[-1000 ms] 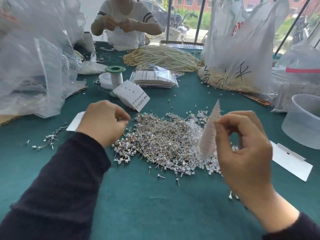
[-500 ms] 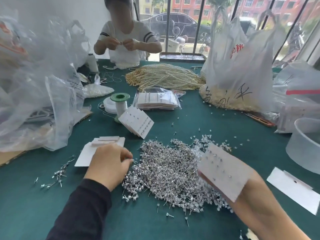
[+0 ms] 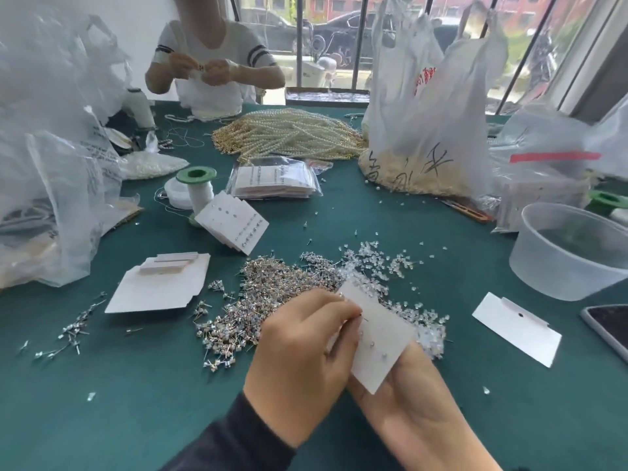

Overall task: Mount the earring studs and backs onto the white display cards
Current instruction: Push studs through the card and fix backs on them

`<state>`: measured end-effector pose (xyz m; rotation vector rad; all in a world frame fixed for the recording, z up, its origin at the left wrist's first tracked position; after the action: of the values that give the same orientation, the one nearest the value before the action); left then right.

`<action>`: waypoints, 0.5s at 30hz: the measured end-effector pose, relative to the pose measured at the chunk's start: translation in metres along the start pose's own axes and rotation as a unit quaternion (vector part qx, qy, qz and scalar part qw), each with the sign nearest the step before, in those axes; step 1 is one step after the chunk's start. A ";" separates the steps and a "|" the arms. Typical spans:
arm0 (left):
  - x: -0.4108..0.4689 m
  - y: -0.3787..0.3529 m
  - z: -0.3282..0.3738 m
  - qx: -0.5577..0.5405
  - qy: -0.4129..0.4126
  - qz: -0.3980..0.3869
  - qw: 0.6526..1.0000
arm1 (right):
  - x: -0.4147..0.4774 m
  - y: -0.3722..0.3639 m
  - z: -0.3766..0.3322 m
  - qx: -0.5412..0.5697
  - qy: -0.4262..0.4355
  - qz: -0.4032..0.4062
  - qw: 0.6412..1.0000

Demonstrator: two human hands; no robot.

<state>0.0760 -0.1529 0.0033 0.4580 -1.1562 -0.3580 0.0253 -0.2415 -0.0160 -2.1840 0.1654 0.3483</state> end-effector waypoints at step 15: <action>-0.004 -0.012 0.003 0.030 -0.010 0.024 0.999 | 0.002 0.011 0.002 0.023 0.029 0.025 0.999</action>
<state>0.0715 -0.1611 -0.0052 0.4792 -1.1980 -0.2881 0.0243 -0.2464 -0.0266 -2.1479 0.2586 0.3062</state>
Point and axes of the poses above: each hand's wrist, its own x-axis towards the middle knuckle, its own y-axis out of the back of the hand, z = x × y, the point moved 2 cm from there along x, towards the middle knuckle, and after that the axes turned 13 degrees about -y, right-handed, at the moved point
